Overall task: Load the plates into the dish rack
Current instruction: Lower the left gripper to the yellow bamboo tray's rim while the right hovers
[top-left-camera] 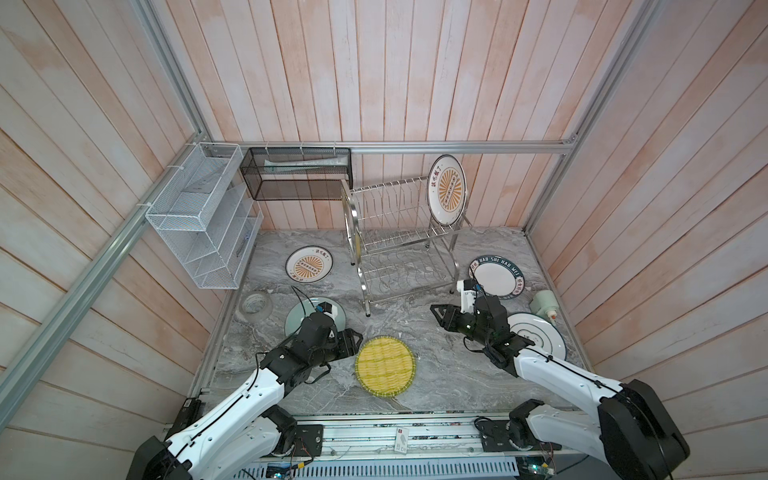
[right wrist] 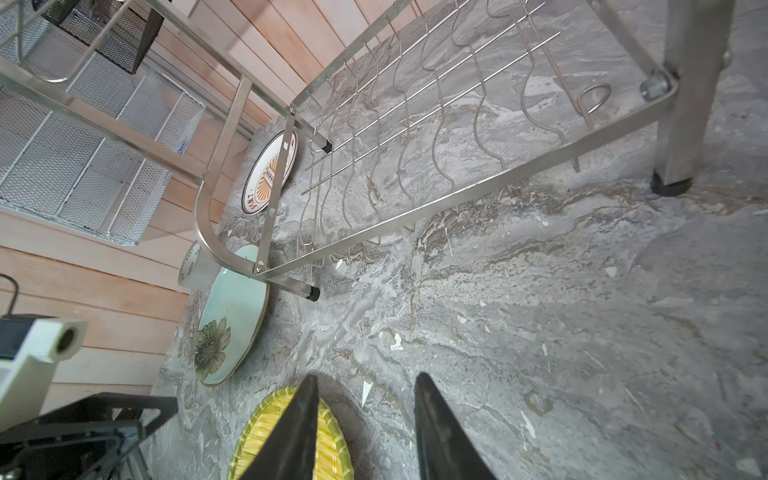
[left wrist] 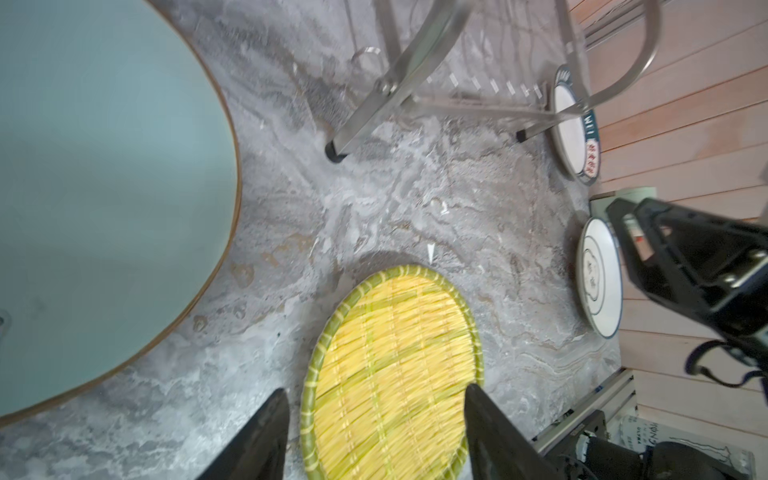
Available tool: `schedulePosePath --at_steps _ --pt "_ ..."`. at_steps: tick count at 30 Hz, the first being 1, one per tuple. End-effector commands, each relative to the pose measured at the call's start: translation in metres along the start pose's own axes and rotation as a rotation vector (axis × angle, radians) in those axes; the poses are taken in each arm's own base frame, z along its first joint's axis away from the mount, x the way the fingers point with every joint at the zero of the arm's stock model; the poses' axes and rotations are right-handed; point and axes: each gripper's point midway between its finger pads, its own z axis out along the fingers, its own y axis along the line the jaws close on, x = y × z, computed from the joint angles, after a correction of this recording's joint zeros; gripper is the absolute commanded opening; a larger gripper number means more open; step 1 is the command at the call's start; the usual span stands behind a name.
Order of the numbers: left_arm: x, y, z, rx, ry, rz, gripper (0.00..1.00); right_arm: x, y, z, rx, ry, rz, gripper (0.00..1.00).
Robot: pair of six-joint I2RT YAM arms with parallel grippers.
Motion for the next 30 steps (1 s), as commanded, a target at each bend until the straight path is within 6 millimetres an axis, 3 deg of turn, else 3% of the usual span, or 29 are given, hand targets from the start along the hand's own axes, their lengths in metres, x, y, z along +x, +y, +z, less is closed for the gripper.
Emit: schedulePosePath --at_steps 1,13,24,30 --pt "0.012 -0.002 0.005 0.043 0.036 -0.037 0.66 -0.018 0.011 0.0 -0.025 -0.062 -0.021 0.39" --pt "0.044 0.012 0.017 0.033 0.12 -0.089 0.61 -0.003 0.004 -0.006 -0.031 -0.044 0.021 0.36" --pt "0.072 0.016 0.026 0.062 0.169 -0.155 0.59 -0.008 0.004 -0.011 -0.021 -0.07 0.017 0.34" --pt "0.076 0.017 0.031 0.065 0.168 -0.167 0.58 -0.01 0.004 -0.008 -0.017 -0.07 0.014 0.33"
